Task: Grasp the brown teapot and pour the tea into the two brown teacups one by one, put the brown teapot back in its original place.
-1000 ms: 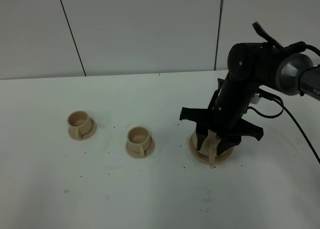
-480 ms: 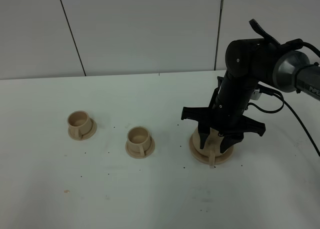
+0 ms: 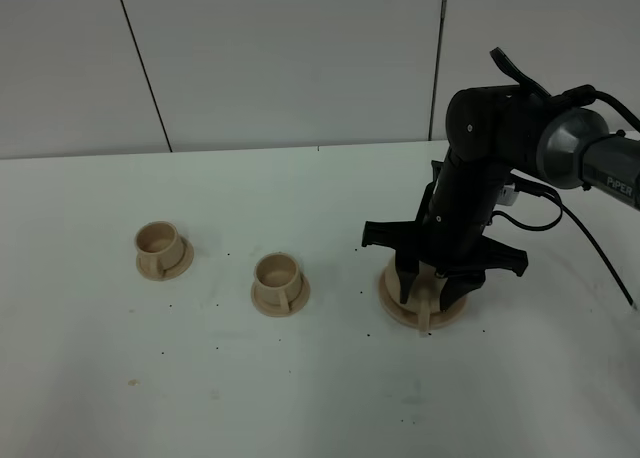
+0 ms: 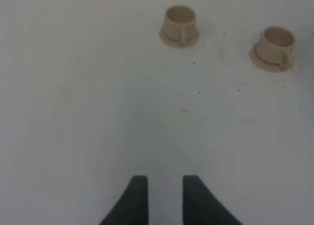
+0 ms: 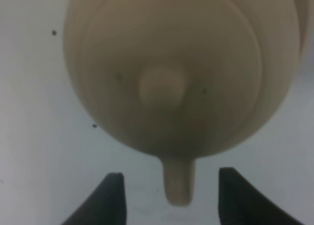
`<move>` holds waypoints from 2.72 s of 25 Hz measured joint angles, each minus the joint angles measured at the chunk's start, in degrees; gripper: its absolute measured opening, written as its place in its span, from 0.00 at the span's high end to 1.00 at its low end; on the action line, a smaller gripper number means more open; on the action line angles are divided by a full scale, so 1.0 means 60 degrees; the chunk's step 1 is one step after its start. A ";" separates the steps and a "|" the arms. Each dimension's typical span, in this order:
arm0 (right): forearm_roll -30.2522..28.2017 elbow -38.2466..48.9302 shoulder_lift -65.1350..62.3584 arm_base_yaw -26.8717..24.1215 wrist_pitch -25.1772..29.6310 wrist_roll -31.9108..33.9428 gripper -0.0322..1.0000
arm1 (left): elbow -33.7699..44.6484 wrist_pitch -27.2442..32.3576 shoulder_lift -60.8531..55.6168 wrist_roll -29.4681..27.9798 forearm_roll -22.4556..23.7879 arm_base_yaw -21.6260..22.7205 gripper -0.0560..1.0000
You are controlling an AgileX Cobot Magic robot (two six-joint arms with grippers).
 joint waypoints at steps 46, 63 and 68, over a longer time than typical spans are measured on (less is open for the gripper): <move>-0.0124 -0.0353 0.0478 0.0093 0.0393 -0.0070 0.71 | 0.0000 0.0000 0.0000 0.0000 0.0006 0.0000 0.72; -0.0153 -0.0723 0.0478 0.0093 0.0557 -0.0070 0.77 | 0.0000 0.0000 0.0000 0.0000 0.0006 0.0000 0.72; -0.0382 -0.0733 0.0478 0.0093 0.0668 -0.0077 0.77 | 0.0000 0.0000 0.0000 0.0000 0.0006 0.0000 0.72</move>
